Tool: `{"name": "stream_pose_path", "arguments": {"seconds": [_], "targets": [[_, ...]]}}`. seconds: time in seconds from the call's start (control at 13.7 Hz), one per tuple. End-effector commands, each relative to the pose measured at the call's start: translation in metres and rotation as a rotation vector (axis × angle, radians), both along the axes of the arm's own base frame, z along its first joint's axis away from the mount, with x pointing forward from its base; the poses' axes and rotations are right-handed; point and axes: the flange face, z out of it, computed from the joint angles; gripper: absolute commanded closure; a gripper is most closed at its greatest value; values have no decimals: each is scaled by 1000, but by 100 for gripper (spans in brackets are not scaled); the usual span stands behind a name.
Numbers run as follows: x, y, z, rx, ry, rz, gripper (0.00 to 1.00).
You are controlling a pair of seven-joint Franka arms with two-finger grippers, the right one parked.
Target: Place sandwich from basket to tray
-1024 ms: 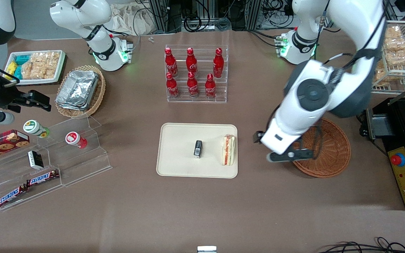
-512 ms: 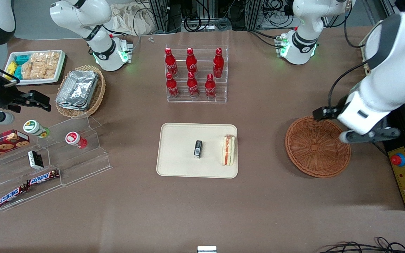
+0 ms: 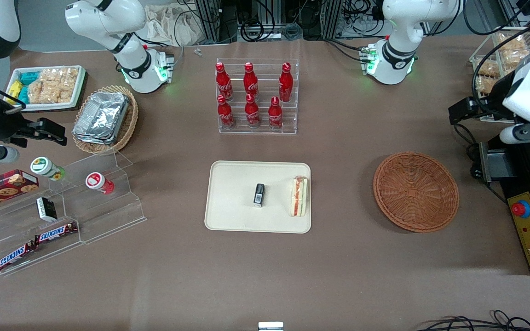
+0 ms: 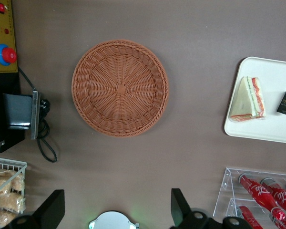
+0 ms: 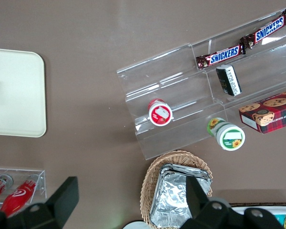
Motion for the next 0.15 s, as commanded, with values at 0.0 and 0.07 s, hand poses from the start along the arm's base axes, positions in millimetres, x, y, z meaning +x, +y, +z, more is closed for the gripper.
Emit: {"name": "stream_pose_path", "arguments": {"seconds": [0.0,0.07], "targets": [[-7,3,8,-8,3,-21,0],[-7,3,8,-9,3,-38,0]]}}
